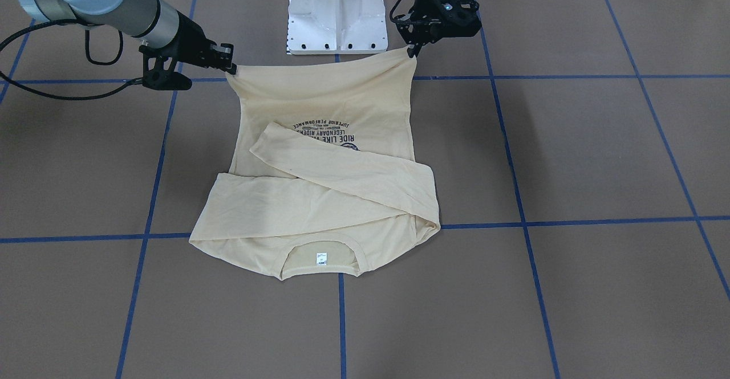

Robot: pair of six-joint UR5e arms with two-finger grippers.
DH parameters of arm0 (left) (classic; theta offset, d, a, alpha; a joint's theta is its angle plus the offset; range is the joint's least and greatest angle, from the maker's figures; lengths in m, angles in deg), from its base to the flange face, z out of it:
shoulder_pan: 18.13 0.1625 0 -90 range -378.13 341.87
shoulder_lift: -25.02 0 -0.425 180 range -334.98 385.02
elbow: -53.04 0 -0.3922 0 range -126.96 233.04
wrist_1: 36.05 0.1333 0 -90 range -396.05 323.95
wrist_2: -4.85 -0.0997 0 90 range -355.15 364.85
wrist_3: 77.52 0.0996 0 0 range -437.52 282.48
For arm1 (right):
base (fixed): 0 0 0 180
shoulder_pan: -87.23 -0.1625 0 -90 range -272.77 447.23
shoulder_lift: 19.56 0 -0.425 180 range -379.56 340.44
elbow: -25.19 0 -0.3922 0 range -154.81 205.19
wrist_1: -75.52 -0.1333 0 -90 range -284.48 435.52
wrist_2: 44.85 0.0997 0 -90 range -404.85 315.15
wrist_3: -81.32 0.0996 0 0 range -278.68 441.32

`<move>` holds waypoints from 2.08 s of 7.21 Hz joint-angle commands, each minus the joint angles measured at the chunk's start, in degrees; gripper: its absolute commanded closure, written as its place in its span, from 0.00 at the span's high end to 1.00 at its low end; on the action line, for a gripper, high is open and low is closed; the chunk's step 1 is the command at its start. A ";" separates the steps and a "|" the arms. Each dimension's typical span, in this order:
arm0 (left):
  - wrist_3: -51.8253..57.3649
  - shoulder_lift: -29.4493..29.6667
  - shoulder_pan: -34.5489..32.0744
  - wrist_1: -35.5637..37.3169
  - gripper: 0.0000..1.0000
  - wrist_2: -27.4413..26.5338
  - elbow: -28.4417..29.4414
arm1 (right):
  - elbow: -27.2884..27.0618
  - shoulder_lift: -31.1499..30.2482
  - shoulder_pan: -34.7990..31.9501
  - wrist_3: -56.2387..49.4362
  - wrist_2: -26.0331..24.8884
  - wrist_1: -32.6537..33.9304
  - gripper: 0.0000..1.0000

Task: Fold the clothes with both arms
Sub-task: 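Lift the hem with both grippers and fold it toward the collar, then carry the hem with both grippers farther up to the collar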

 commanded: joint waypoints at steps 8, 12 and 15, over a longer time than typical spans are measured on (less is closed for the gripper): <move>6.11 7.79 -10.39 0.16 0.00 2.83 9.06 | 6.66 6.60 -9.84 -1.88 0.64 -0.08 0.00; 6.02 7.88 -9.86 7.12 0.00 4.23 3.23 | 1.58 4.59 -10.37 -2.06 8.36 0.01 0.00; 5.49 8.05 -9.69 7.12 0.00 4.42 2.89 | -4.05 0.45 -10.46 -1.97 8.90 0.01 0.00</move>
